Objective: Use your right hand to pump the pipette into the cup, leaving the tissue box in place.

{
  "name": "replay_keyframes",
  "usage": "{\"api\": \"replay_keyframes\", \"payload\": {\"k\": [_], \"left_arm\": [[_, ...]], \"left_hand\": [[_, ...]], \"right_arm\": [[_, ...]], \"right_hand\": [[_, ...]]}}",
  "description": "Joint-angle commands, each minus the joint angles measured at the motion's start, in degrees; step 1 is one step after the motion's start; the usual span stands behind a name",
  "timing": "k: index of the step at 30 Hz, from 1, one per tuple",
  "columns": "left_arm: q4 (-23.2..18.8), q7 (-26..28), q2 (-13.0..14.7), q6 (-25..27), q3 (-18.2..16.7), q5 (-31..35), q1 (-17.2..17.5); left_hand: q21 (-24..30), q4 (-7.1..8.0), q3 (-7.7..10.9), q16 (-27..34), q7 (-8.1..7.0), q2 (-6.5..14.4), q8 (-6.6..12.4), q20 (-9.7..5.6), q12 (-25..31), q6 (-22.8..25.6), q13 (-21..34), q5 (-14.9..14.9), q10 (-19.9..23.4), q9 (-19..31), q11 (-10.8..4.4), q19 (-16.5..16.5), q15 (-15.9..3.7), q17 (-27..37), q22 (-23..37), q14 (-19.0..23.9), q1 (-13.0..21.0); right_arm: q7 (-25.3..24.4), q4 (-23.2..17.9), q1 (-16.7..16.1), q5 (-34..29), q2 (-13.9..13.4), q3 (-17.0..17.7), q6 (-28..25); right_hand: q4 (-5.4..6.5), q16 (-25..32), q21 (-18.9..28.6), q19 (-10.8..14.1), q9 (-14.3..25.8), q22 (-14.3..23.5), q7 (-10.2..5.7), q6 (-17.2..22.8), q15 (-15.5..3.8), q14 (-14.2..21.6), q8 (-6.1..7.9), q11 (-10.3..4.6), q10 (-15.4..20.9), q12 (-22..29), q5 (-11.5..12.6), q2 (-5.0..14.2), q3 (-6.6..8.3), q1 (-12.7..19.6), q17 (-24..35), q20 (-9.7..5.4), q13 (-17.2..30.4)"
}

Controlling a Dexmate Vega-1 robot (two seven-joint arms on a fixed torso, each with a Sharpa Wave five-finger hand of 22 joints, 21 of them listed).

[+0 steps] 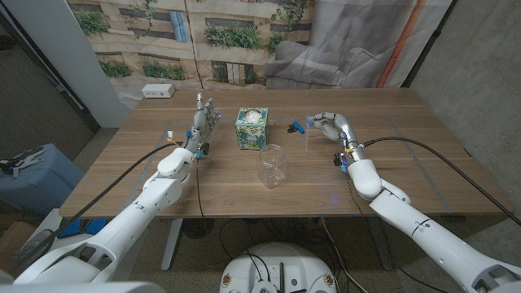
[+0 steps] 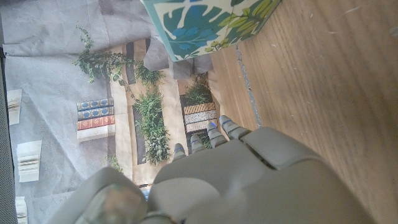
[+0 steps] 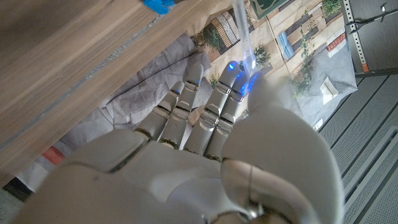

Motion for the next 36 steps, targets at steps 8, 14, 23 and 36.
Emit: {"api": "replay_keyframes", "payload": {"k": [8,14,23,36], "left_arm": [[0.02,-0.02,0.03,0.01,-0.02,-0.02,0.00],[0.02,-0.02,0.02,0.01,-0.02,-0.01,-0.01],[0.00,-0.01,0.02,0.01,-0.02,-0.01,0.00],[0.00,0.00,0.02,0.02,-0.02,-0.01,0.01]], "left_hand": [[0.27,0.05,-0.38,0.34,-0.33,2.44,0.34,-5.19,0.24,-0.09,0.32,0.27,-0.11,0.14,-0.29,-0.65,-6.57,0.34,0.12,-0.43,-0.06],[0.27,0.05,-0.38,0.33,-0.33,2.44,0.34,-5.19,0.24,-0.08,0.32,0.27,-0.13,0.14,-0.29,-0.67,-6.62,0.34,0.12,-0.44,-0.06],[0.28,0.04,-0.38,0.35,-0.33,2.44,0.34,-5.17,0.25,-0.09,0.32,0.27,-0.11,0.14,-0.25,-0.64,-6.59,0.34,0.12,-0.40,-0.05],[0.28,0.04,-0.38,0.33,-0.33,2.43,0.35,-5.20,0.26,-0.07,0.32,0.27,-0.07,0.14,-0.34,-0.64,-6.64,0.34,0.12,-0.45,-0.05]], "right_arm": [[0.30,0.30,0.06,1.14,0.11,0.08,-0.36],[0.24,0.49,0.09,1.53,0.31,0.17,-0.03],[0.00,0.73,0.06,1.91,0.66,0.28,0.44],[-0.88,0.12,-0.74,2.53,0.99,0.87,0.34]], "right_hand": [[-0.19,0.03,-0.06,-0.27,-0.12,0.34,-0.12,-0.21,-7.87,-0.53,-0.40,-0.03,-0.58,-0.20,0.21,-0.09,-0.22,-0.41,0.35,0.15,0.24],[-0.36,0.12,-0.05,-0.31,-0.18,0.34,-0.21,-0.62,-7.96,-0.68,-0.52,-0.19,-0.86,-0.31,0.26,-0.15,-0.26,-0.37,0.55,0.16,0.28],[-0.95,0.22,0.00,-0.26,-0.26,0.33,-0.38,-1.10,-8.20,-1.07,-0.64,-0.20,-1.37,-0.48,0.35,-0.44,-0.24,0.20,0.86,0.25,0.36],[-1.72,0.51,0.09,-0.06,-0.34,0.33,-0.50,-1.43,-8.29,-1.35,-0.65,-0.37,-1.50,-0.54,0.44,-0.91,-0.14,1.37,1.36,0.31,0.33]]}}
